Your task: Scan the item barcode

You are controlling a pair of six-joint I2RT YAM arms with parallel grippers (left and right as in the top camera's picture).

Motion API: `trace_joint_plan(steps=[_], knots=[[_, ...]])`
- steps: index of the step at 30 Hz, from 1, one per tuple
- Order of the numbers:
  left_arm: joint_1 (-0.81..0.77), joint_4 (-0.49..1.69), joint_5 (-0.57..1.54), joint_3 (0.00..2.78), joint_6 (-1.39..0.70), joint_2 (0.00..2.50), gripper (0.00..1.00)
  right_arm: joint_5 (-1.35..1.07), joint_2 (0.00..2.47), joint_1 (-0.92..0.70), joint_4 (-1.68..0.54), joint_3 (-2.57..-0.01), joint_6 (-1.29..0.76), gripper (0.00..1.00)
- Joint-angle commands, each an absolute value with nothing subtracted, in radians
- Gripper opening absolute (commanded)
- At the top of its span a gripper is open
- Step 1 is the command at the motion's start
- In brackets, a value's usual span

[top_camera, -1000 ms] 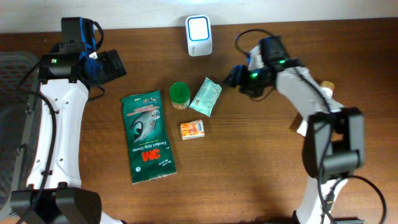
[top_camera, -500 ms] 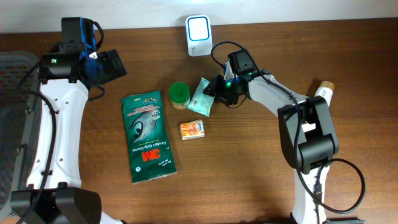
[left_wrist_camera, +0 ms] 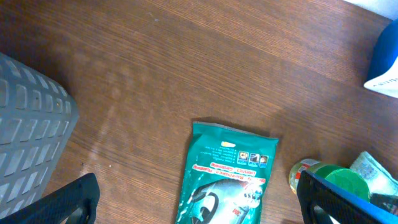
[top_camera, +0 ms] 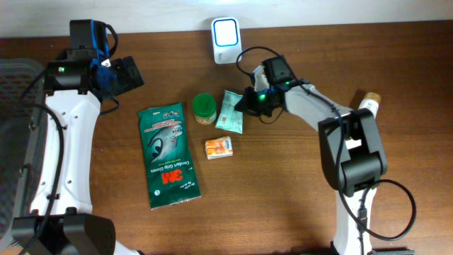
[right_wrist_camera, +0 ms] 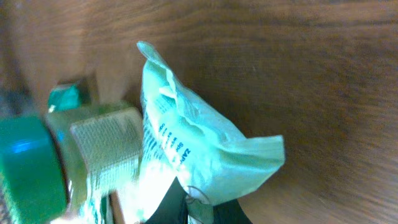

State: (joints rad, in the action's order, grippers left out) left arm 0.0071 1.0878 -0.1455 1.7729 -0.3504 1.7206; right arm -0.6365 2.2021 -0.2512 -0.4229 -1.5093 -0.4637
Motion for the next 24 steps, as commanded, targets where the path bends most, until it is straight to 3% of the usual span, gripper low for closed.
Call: trace_joint_plan(steps=[1,14,19,21,24], knots=[[0.010,1.086,-0.143,1.783,-0.335,1.719,0.99,-0.801,2.075,-0.163,-0.478,-1.505,-0.328,0.04],[0.010,1.086,-0.143,1.783,-0.335,1.719,0.99,-1.176,1.680,0.115,-0.825,-1.505,-0.004,0.04],[0.010,1.086,-0.142,1.783,-0.335,1.719,0.99,-1.013,1.650,0.149,-0.892,-1.505,0.011,0.05],[0.010,1.086,-0.143,1.783,-0.335,1.719,0.99,-0.852,1.664,0.128,-0.910,-1.503,0.010,0.13],[0.010,1.086,-0.142,1.783,-0.335,1.719,0.99,-0.660,1.706,0.072,-0.907,-1.503,0.007,0.36]])
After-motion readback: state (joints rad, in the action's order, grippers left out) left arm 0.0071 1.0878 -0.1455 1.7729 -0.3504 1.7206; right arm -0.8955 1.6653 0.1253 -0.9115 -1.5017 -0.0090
